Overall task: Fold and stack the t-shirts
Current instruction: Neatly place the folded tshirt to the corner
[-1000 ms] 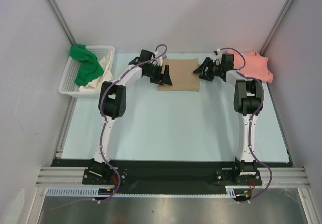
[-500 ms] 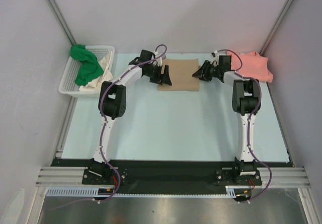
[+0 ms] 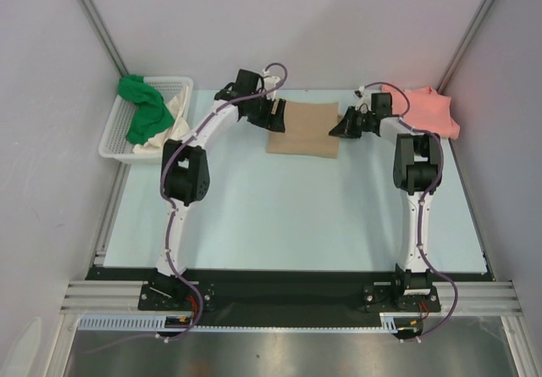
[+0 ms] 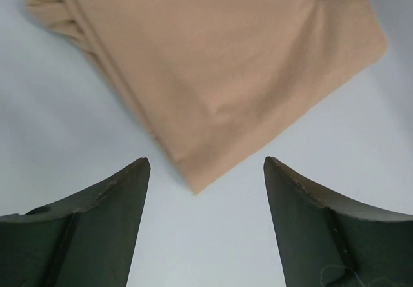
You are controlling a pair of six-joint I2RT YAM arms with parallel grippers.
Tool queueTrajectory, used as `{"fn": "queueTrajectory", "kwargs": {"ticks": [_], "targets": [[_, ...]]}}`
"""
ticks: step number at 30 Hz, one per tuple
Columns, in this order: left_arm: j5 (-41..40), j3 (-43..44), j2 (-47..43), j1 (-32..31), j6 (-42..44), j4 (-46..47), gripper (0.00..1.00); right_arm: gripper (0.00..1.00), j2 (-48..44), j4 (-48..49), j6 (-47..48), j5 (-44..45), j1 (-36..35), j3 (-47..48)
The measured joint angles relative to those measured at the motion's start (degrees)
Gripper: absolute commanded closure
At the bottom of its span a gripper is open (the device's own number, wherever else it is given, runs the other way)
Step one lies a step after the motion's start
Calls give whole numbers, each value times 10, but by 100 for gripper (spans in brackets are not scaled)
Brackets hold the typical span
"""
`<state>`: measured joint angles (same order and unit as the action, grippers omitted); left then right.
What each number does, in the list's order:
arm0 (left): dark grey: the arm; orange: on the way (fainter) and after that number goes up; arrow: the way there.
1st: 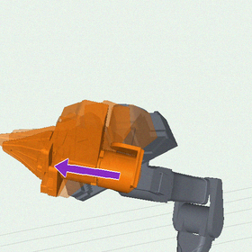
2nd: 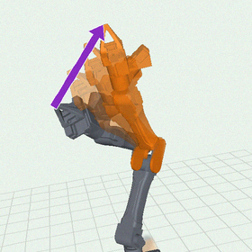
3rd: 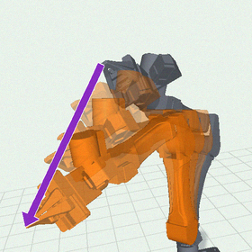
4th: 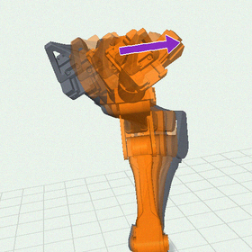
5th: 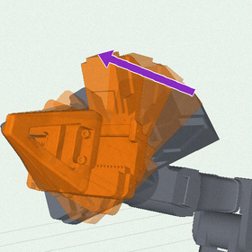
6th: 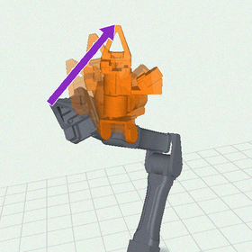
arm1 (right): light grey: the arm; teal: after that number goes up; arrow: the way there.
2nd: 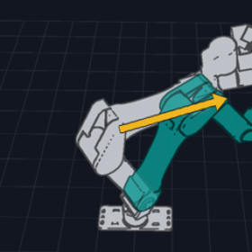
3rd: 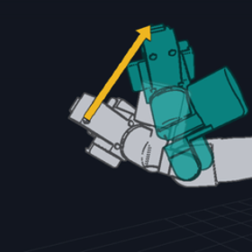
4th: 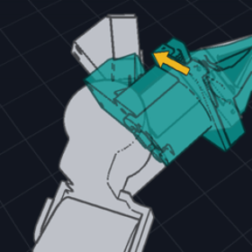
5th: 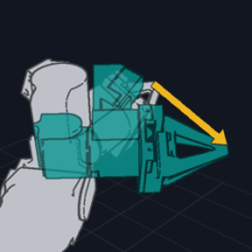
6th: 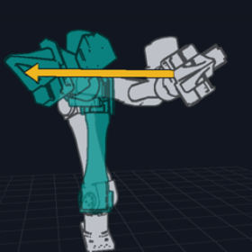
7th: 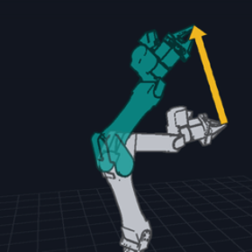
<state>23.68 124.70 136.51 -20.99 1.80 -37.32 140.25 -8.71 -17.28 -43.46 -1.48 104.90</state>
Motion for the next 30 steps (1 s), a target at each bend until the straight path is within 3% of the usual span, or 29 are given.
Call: {"fn": "queueTrajectory", "kwargs": {"ticks": [3,9,18,30], "targets": [[-11,-10,-43,1,32,-22,30,100,-2,-96,76,9,18,40],[-59,-94,-129,2,73,-37,27,100,-3,-235,212,66,84,132],[-104,-167,-151,-3,89,-40,25,100,-3,-290,321,154,148,182],[-120,-172,-175,-34,99,-40,25,100,-20,-286,316,166,144,233]]}}
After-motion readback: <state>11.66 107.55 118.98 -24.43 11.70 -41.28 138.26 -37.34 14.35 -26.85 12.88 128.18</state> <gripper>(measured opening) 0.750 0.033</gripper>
